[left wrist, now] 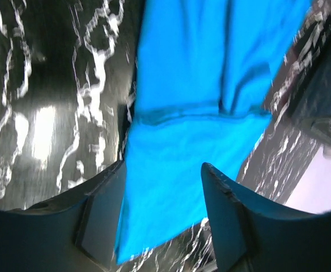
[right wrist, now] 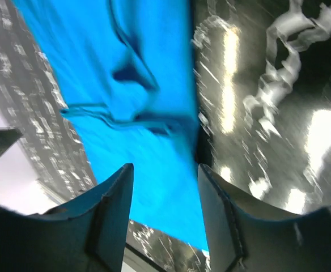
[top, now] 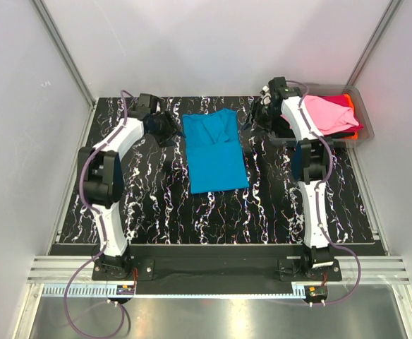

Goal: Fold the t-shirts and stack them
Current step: Fold the tshirt

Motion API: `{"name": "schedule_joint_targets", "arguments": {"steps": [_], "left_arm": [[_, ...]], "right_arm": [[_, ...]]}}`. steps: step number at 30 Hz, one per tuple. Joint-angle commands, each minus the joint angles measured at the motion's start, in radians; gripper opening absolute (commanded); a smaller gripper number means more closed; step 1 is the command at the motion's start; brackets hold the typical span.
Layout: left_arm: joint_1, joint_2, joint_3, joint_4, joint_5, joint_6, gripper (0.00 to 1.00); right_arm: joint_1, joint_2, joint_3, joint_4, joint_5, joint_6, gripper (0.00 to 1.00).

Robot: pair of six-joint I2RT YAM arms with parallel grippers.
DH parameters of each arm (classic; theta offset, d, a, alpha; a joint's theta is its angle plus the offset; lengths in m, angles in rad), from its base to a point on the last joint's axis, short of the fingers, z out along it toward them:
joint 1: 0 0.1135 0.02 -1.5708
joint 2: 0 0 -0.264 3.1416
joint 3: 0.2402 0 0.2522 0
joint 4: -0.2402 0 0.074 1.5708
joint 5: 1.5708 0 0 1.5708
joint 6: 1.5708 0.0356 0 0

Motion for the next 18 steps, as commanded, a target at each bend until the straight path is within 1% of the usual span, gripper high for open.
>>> {"name": "schedule_joint_targets", "arguments": {"steps": [1, 2, 3, 4, 5, 6, 7, 8, 9, 10, 11, 12, 13, 15, 18], "left_arm": [[-0.031, -0.164, -0.090, -0.007, 0.024, 0.056, 0.58], [-0.044, -0.198, -0.113, -0.007, 0.030, 0.065, 0.57], [-0.076, -0.215, -0.136, -0.005, 0.038, 0.074, 0.54], [-0.096, -0.229, -0.184, 0.004, 0.049, 0.074, 0.53], [-0.114, -0.241, -0.208, 0.016, 0.053, 0.071, 0.52], [-0.155, -0.261, -0.236, 0.032, 0.059, 0.060, 0.51], [-0.174, -0.267, -0.286, 0.062, 0.052, 0.053, 0.49], [-0.191, -0.272, -0.307, 0.073, 0.046, 0.045, 0.47], [-0.218, -0.269, -0.342, 0.091, 0.037, 0.027, 0.45], [-0.229, -0.267, -0.356, 0.101, 0.036, 0.020, 0.44], [-0.237, -0.264, -0.366, 0.107, 0.021, 0.016, 0.43], [-0.249, -0.258, -0.374, 0.114, 0.012, 0.011, 0.43], [-0.252, -0.242, -0.382, 0.118, 0.009, 0.011, 0.42], [-0.254, -0.225, -0.383, 0.124, 0.010, 0.010, 0.40], [-0.254, -0.212, -0.393, 0.125, -0.002, 0.008, 0.39]], "right_arm": [[-0.004, -0.154, -0.076, -0.088, 0.095, -0.055, 0.57], [-0.003, -0.178, -0.108, -0.087, 0.109, -0.065, 0.57], [-0.001, -0.228, -0.180, -0.082, 0.111, -0.068, 0.57], [0.003, -0.256, -0.221, -0.076, 0.111, -0.071, 0.56], [0.018, -0.284, -0.266, -0.050, 0.099, -0.072, 0.55], [0.026, -0.342, -0.363, -0.032, 0.091, -0.071, 0.54], [0.037, -0.376, -0.419, -0.007, 0.085, -0.068, 0.52], [0.045, -0.408, -0.477, 0.055, 0.059, -0.051, 0.50], [0.055, -0.466, -0.596, 0.133, 0.007, -0.019, 0.44], [0.057, -0.494, -0.658, 0.134, 0.007, -0.019, 0.40], [0.057, -0.514, -0.714, 0.204, -0.039, 0.019, 0.34], [0.057, -0.539, -0.796, 0.227, -0.056, 0.029, 0.27], [0.057, -0.546, -0.832, 0.247, -0.073, 0.041, 0.14], [0.060, -0.559, -0.915, 0.304, -0.110, 0.072, 0.10], [0.074, -0.559, -0.981, 0.347, -0.115, 0.081, 0.08]]}}
